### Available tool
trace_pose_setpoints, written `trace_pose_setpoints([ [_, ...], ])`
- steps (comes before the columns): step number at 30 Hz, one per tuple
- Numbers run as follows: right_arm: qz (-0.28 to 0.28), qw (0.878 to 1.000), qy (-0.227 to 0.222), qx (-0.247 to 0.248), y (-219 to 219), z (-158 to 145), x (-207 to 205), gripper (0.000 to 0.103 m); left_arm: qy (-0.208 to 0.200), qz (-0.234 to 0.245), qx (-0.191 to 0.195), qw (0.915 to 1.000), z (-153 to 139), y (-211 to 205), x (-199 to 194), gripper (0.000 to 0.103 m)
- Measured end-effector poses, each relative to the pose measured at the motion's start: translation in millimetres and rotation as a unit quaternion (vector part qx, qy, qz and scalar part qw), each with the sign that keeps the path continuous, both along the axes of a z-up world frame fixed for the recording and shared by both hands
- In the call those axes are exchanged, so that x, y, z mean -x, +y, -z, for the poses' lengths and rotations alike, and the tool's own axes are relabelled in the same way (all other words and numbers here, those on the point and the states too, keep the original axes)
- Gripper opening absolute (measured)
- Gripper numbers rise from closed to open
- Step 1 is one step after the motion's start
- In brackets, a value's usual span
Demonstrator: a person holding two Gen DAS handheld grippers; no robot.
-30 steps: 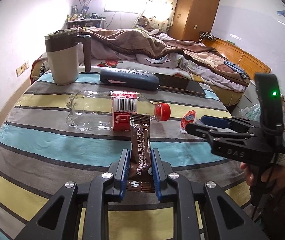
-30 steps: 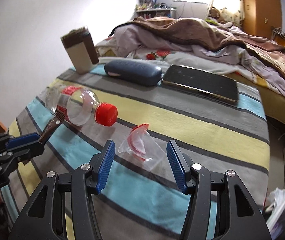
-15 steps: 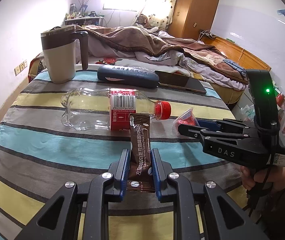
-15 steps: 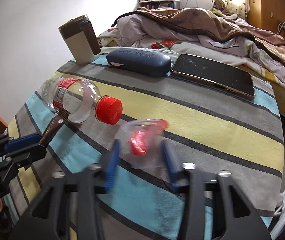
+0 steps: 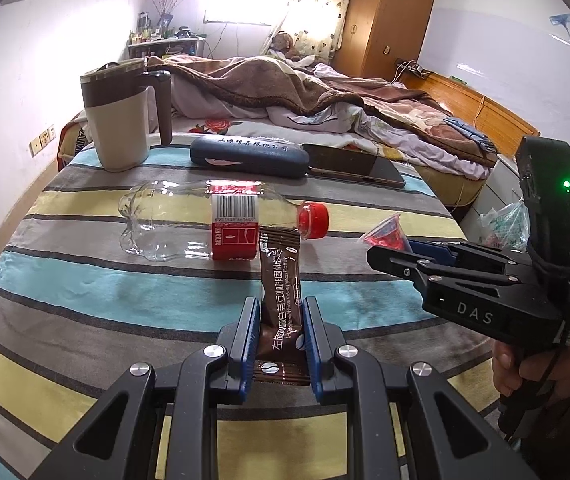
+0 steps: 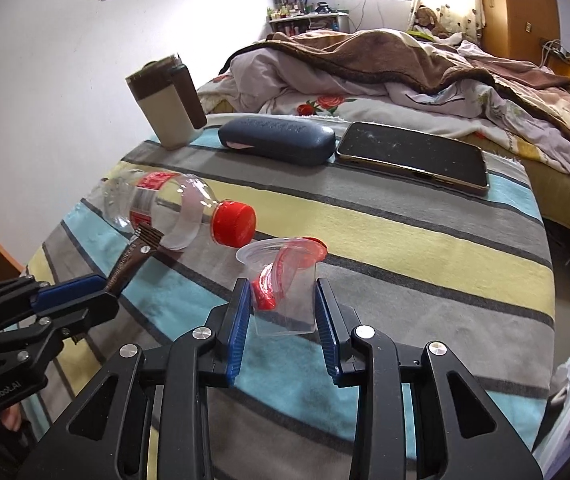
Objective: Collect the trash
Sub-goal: 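Grasp the clear plastic cup with red lid with right tool while left tool holds the wrapper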
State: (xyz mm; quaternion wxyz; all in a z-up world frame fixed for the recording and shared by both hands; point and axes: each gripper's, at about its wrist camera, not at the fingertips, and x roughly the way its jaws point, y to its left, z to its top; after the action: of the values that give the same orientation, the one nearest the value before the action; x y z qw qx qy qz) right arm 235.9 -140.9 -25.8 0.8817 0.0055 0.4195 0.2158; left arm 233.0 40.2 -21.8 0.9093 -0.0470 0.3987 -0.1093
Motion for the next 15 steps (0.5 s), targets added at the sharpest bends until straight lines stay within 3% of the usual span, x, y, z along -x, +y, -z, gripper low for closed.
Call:
trace_pose_setpoints([
  [15,0.043,0.999,-0.02,-0.026,-31.5,-16.9,29.5,0.035,-0.027,0.032,-0.012,0.999,-24.8,-36.5,26.3,0.022],
])
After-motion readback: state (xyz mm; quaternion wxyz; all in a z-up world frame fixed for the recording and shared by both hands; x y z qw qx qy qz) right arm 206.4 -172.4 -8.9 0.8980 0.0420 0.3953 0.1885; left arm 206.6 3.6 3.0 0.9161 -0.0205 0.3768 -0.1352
